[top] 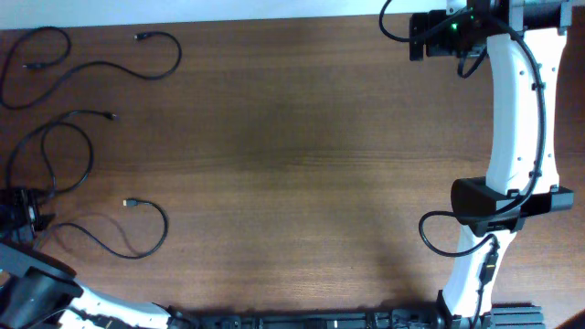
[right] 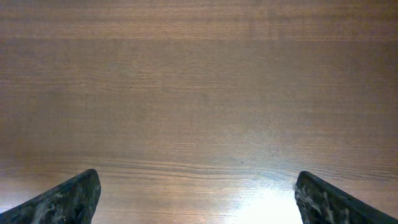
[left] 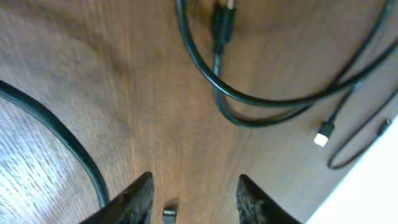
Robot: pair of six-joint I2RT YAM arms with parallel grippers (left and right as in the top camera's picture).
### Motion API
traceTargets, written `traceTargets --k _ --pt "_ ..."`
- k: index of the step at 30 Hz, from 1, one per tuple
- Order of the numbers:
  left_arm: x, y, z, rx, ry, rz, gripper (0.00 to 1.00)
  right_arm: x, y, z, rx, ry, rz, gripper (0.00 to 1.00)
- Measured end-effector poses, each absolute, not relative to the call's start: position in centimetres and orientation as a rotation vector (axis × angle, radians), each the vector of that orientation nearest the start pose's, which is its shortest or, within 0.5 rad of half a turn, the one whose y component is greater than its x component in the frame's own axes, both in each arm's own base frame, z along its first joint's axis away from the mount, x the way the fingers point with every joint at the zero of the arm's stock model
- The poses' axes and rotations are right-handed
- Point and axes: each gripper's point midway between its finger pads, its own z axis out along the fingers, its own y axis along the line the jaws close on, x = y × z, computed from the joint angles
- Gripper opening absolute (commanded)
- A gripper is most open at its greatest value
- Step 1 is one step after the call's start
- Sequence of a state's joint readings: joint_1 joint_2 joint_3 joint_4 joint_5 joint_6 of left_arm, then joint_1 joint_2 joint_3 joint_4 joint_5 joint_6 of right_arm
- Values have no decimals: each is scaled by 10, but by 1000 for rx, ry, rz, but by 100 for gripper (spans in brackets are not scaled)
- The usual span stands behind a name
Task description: Untangle cables
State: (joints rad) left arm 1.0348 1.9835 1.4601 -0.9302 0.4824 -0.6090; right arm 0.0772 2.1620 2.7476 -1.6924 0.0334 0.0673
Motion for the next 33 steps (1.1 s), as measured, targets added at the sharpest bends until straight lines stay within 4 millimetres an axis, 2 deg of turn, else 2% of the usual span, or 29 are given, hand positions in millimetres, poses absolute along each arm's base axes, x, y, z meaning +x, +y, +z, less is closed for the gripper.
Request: traceTargets --k 4,5,7,8,9,12,13,14,18,21,25,33 --pt "281 299 89 -1894 2008 -622 62 447 29 298 -4 2677 1 98" --pt "295 293 115 -1756 2034 -589 65 447 29 298 -4 2677 1 98" --pt "318 276 135 -1567 2108 -562 82 447 29 298 -4 2677 1 97" --pt "335 259 140 -1454 2169 -561 93 447 29 298 -4 2676 1 97" --pt "352 238 142 -1338 2235 -570 98 447 29 298 -3 2676 1 98" --pt "393 169 143 -985 2411 -595 99 447 29 298 -3 2677 1 97" --pt "407 138 143 -835 2468 -602 99 447 29 298 -4 2677 1 98" --pt "413 120 144 -755 2496 -609 99 447 29 298 -4 2677 1 97" --pt "429 28 135 -383 2646 -516 99 447 29 298 -4 2677 1 97" --pt "430 -22 128 -167 2712 -348 99 447 29 298 -4 2677 1 98" --pt "428 -55 124 -9 2727 -157 99 447 29 298 -4 2677 1 97" --pt "429 -46 124 -11 2721 -36 99 447 29 298 -3 2677 1 98"
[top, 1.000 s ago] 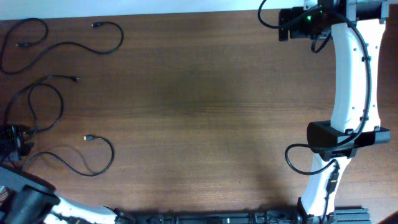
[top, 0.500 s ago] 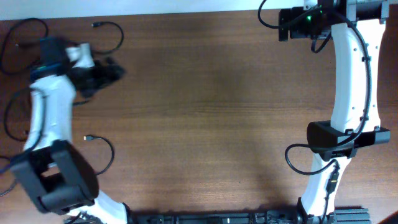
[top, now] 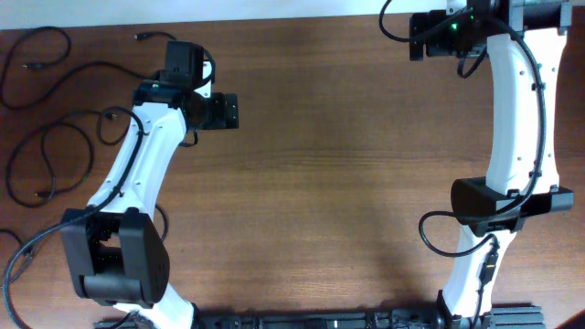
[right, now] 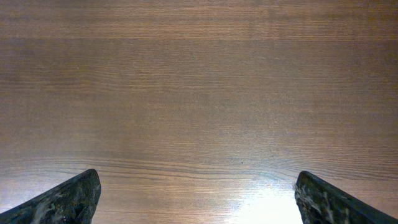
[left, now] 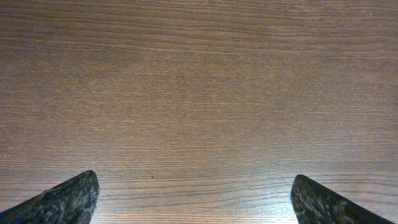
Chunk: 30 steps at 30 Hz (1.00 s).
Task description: Untangle cables
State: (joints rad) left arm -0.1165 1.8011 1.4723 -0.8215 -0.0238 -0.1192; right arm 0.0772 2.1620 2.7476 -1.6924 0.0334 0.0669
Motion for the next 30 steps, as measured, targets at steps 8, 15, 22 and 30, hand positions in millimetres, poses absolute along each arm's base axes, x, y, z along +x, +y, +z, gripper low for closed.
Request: traceTargets --k 8,15,22,30 --pt "430 -44 124 -14 2720 -22 99 469 33 310 -11 2577 30 97" --pt "430 -44 124 -14 2720 -22 99 444 74 308 -81 2646 360 98" --pt "430 -44 124 -14 2720 -22 99 341 68 446 -123 2300 362 97" --pt "430 -44 124 -13 2720 -22 99 189 53 449 -119 2240 336 98"
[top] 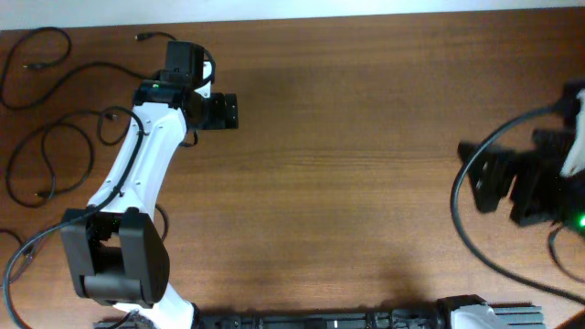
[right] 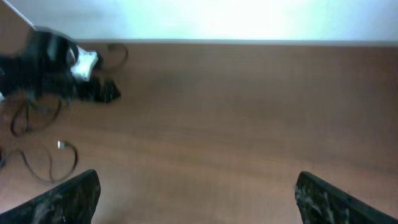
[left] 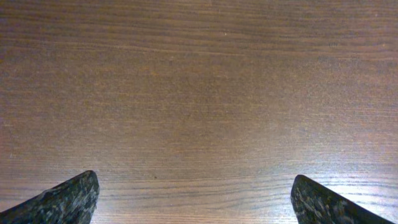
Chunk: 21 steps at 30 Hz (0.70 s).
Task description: Untangle cables
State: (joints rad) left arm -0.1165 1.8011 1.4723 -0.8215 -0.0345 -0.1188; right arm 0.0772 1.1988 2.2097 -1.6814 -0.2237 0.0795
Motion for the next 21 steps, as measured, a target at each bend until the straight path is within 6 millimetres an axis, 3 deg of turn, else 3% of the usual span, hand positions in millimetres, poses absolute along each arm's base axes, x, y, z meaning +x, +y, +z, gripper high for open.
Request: traceTargets --k 3,4,8,12,21 --pt "430 -44 124 -13 2720 -21 99 159 47 422 -107 2250 312 97" --pt "430 -44 124 -14 2720 -22 99 137 43 412 -102 2232 298 97" --pt "430 -44 124 -14 2719 -21 99 92 38 397 -104 2145 285 97" --pt "430 -44 124 -13 2720 -22 99 85 38 383 -100 2186 287 98" --pt "430 -44 124 -13 2720 -22 99 84 38 382 -100 2191 286 98"
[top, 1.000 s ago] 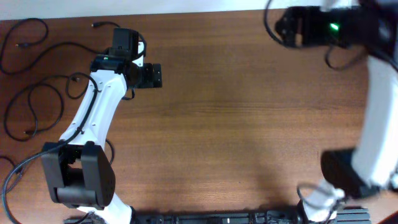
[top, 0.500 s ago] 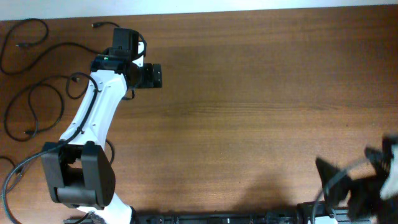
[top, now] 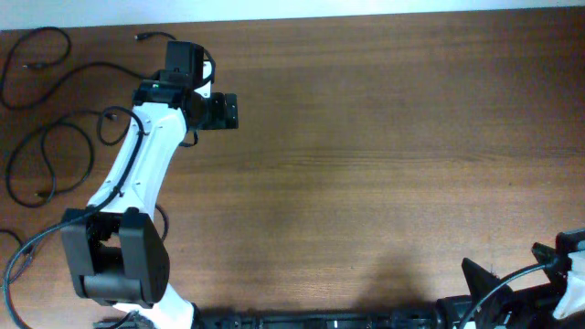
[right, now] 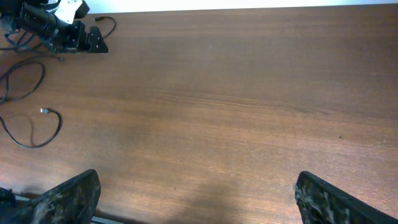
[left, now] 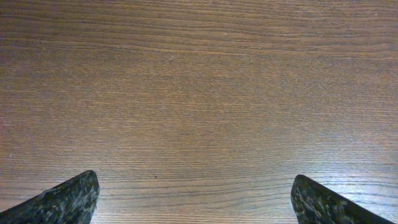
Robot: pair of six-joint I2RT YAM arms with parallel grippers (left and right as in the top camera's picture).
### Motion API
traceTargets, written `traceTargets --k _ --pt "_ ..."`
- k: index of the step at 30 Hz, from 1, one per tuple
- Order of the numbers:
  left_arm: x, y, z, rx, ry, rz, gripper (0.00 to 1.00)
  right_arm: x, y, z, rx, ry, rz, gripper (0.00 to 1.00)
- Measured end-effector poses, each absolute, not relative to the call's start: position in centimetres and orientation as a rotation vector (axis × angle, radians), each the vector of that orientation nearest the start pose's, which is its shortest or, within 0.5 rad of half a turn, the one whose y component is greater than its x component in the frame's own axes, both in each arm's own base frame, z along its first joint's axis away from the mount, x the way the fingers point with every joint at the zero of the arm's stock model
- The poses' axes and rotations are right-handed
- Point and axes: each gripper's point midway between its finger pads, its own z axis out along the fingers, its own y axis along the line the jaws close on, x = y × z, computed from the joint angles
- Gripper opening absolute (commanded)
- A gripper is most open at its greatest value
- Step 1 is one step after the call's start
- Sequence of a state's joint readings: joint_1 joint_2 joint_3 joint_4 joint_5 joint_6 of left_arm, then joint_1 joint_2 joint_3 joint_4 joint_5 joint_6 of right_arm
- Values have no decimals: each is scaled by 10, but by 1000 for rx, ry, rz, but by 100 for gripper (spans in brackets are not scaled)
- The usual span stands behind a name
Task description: Untangle cables
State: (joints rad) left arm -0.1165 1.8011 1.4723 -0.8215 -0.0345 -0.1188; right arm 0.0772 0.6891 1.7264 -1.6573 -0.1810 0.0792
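Note:
Several black cables lie apart from one another at the table's left edge: one curled in the far-left corner, one looped lower down, and one with a silver plug. My left gripper hangs open over bare wood to the right of them, its fingertips wide apart with nothing between. The right gripper is also open and empty, and looks across the table from the near right. In the overhead view only part of the right arm shows, at the bottom right corner.
A dark wooden table stretches from the cables to the right edge. The white left arm lies diagonally over part of the cable area and hides some cable beneath it. The far table edge meets a white wall.
The right arm has gone from the middle of the right edge to the bottom right corner. Its wrist view now looks over the whole table. The left arm and the cables have not moved.
First my left gripper was low over the cables at the near left, with the right arm stretched to the far right corner. Then the left arm reached to the upper left over bare wood. The right arm later stood at the right edge, and is now at the near right corner.

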Motion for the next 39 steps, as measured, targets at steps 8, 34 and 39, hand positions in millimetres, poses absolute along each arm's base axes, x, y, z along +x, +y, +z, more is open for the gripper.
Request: traceTargets --k 8,34,39 --pt "430 -44 124 -13 2719 -21 99 125 33 327 -73 2311 237 98" --pt "430 -44 124 -13 2720 -22 99 210 23 212 -46 1751 129 98" --pt "430 -44 124 -13 2720 -22 99 220 19 208 -26 1704 107 97"
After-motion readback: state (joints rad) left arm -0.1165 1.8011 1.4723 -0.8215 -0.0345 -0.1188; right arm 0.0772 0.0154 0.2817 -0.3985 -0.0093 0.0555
